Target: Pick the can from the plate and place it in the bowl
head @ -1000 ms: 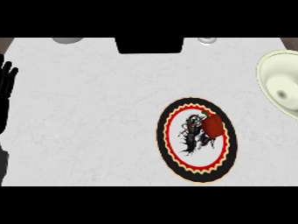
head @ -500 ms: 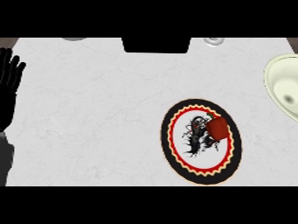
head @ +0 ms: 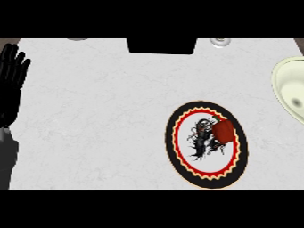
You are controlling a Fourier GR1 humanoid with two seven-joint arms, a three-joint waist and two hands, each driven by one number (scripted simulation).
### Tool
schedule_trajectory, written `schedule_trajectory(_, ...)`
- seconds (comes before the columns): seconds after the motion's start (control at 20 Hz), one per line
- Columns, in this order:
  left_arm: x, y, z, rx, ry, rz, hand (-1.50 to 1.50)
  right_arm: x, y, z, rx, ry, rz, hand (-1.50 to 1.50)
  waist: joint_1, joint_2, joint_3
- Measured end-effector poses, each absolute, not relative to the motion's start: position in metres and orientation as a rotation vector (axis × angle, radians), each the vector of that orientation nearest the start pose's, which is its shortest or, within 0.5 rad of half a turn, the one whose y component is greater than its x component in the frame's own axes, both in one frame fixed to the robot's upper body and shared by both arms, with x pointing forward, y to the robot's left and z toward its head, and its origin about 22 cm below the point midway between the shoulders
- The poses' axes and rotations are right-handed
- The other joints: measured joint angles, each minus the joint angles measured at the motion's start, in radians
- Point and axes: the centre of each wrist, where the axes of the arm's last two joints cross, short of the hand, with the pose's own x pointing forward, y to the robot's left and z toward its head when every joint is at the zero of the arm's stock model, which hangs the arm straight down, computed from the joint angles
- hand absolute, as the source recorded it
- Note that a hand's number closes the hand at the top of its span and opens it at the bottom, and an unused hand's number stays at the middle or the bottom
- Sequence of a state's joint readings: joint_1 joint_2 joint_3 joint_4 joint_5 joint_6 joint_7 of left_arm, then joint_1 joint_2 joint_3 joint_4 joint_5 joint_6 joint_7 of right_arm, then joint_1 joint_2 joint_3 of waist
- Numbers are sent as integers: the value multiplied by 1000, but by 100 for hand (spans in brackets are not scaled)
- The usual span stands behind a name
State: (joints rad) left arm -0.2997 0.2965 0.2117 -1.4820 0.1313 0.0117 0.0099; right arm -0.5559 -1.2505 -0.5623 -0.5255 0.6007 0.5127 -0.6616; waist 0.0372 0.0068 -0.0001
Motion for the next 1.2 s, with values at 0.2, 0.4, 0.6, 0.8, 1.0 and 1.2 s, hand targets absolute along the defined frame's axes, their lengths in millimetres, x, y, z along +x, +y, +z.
schedule_trajectory(0.2, 308, 317, 91, 213, -1795, 7, 0, 251, -590, 267, -885, -1409, 753, 150, -6, -2, 0)
schedule_trajectory(0.4, 306, 321, 88, 221, -1792, 8, 0, 285, -565, 241, -802, -1394, 789, 150, -12, -2, 0)
schedule_trajectory(0.6, 304, 323, 87, 221, -1785, 16, 0, 313, -540, 215, -767, -1369, 825, 150, -17, -3, 0)
schedule_trajectory(0.8, 301, 328, 88, 223, -1788, 17, 0, 328, -523, 181, -827, -1310, 853, 150, -15, -2, 1)
schedule_trajectory(1.0, 302, 326, 89, 219, -1793, 21, 0, 335, -512, 142, -835, -1235, 778, -150, -15, 0, 1)
schedule_trajectory(1.2, 300, 325, 81, 217, -1794, 10, 0, 344, -502, 120, -762, -1227, 674, -150, -11, 2, 2)
